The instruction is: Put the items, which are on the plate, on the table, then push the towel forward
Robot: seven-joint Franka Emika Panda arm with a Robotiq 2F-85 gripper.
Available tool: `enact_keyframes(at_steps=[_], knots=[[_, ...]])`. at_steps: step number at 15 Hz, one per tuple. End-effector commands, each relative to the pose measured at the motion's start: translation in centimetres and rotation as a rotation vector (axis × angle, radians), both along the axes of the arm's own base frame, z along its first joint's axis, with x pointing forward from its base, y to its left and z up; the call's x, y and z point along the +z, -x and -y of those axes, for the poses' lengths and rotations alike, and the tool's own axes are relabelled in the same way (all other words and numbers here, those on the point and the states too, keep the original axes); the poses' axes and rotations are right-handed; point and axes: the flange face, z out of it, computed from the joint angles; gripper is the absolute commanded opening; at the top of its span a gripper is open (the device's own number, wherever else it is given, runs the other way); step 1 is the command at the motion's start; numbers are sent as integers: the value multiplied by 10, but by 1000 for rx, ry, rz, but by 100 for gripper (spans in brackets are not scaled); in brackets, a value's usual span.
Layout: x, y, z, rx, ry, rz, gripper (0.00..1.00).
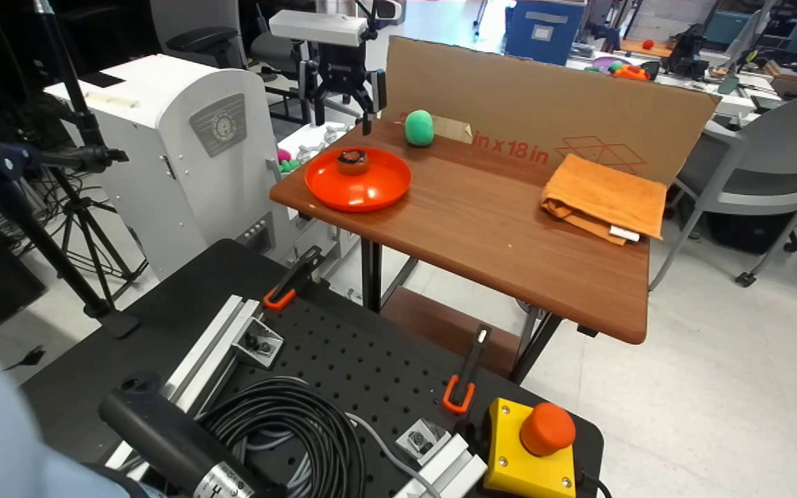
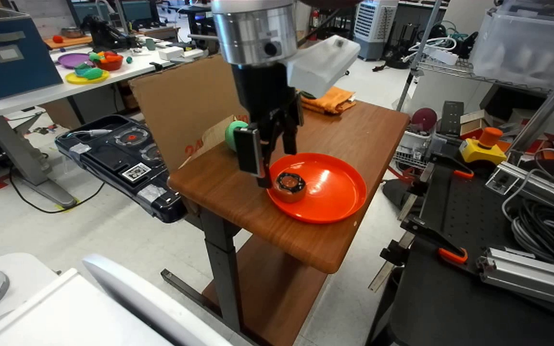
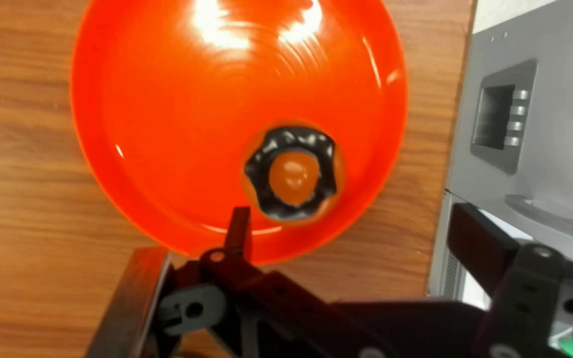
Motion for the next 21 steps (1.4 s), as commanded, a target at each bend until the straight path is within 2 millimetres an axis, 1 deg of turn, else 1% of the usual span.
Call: enact_keyframes(at_steps=[1, 3, 5, 7, 9, 11, 15, 17, 21], knots=[[5, 45, 46, -70, -16, -24, 100], [0, 68, 73, -86, -8, -46, 100], [-6, 91, 94, -90, 14, -38, 100], [-10, 102, 105, -83, 27, -30, 100], [-9, 110, 106, -67, 36, -14, 100], [-3, 109, 104, -47, 40, 16, 100], [14, 90, 100, -11, 51, 77, 100], [17, 81, 95, 0, 44, 85, 100], [18, 65, 77, 21, 31, 91, 100]])
